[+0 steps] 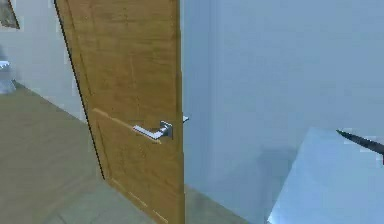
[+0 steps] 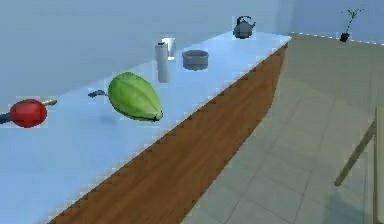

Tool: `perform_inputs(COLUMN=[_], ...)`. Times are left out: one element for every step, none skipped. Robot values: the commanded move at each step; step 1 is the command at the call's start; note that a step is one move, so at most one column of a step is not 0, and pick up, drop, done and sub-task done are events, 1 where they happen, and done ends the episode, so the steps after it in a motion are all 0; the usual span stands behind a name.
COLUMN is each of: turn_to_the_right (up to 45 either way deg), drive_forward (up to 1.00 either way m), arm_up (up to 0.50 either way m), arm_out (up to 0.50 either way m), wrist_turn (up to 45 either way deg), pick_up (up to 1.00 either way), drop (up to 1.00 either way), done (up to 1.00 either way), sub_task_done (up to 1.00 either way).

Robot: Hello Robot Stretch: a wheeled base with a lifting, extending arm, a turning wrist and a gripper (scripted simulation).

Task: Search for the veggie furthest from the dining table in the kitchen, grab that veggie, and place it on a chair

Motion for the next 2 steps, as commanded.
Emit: perform_inputs(turn_to_the_right=[-36.0,45.0], drive_forward=[0.0,0.0], arm_up=[0.0,0.0], arm_out=[0.0,0.0], wrist_turn=[0.0,0.0], pick_up=[0.0,0.0], drop=[0.0,0.0], done=[0.0,0.0], sub_task_done=[0.0,0.0])
